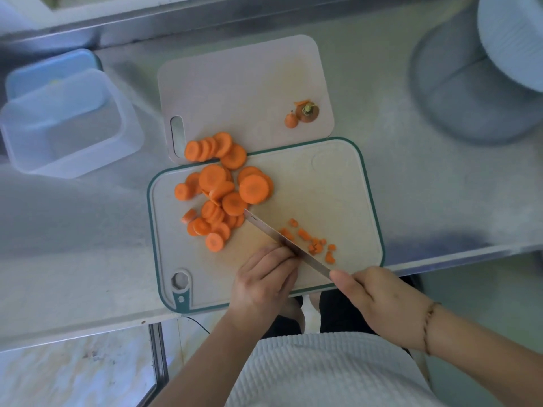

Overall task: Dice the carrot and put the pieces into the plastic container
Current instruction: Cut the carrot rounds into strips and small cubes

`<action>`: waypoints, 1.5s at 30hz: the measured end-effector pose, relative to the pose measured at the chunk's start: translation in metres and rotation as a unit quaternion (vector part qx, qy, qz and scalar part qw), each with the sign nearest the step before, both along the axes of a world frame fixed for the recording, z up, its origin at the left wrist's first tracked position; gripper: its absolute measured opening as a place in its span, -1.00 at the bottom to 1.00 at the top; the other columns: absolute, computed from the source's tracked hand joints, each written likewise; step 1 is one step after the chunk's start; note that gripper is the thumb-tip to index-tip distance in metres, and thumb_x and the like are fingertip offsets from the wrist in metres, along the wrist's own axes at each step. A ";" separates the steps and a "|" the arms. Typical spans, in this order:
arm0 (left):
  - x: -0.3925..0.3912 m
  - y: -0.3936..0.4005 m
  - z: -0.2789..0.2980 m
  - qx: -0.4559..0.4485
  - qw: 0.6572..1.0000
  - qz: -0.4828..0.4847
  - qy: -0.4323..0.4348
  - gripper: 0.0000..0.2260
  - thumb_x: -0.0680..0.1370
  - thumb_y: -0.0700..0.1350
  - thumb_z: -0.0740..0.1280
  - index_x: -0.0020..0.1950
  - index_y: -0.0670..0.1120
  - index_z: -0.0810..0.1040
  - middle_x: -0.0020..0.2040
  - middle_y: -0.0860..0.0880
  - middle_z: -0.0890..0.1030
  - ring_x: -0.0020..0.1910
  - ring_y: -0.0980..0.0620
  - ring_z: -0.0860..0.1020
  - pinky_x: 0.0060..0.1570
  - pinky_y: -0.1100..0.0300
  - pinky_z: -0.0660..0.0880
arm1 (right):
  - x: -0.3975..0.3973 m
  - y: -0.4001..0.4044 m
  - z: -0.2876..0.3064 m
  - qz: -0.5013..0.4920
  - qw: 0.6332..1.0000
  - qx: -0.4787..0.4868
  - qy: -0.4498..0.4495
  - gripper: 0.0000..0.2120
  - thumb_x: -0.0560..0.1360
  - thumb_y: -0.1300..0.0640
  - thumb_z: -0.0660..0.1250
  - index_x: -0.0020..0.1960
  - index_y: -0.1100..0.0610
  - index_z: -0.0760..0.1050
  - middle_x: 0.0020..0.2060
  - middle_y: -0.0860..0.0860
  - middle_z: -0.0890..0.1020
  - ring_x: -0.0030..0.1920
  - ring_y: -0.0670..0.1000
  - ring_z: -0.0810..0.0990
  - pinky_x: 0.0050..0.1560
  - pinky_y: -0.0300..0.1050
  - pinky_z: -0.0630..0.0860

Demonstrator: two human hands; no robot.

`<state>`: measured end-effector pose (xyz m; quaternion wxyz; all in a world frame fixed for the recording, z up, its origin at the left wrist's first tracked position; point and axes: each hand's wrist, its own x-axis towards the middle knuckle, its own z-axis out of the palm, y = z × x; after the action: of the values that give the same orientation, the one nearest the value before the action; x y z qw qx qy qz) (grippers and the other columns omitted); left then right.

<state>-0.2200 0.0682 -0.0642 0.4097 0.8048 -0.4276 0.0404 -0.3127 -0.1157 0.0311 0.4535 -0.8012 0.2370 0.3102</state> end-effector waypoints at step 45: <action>0.043 -0.005 0.082 -0.126 0.988 0.094 0.002 -0.89 0.43 -0.23 0.31 -0.09 -0.10 0.42 -0.02 0.05 0.44 -0.12 -0.10 0.49 -0.08 0.03 0.42 | 0.040 -0.096 0.008 0.165 0.965 -0.188 -0.084 -0.23 0.36 -0.55 -0.22 -0.27 0.05 0.45 -0.48 -0.02 0.52 -0.45 -0.10 0.46 -0.35 -0.17 0.43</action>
<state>-0.1773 0.0631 0.0177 0.5035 0.7832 -0.3407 0.1306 -0.2731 -0.2120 0.0393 0.2558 -0.9230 0.1170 0.2625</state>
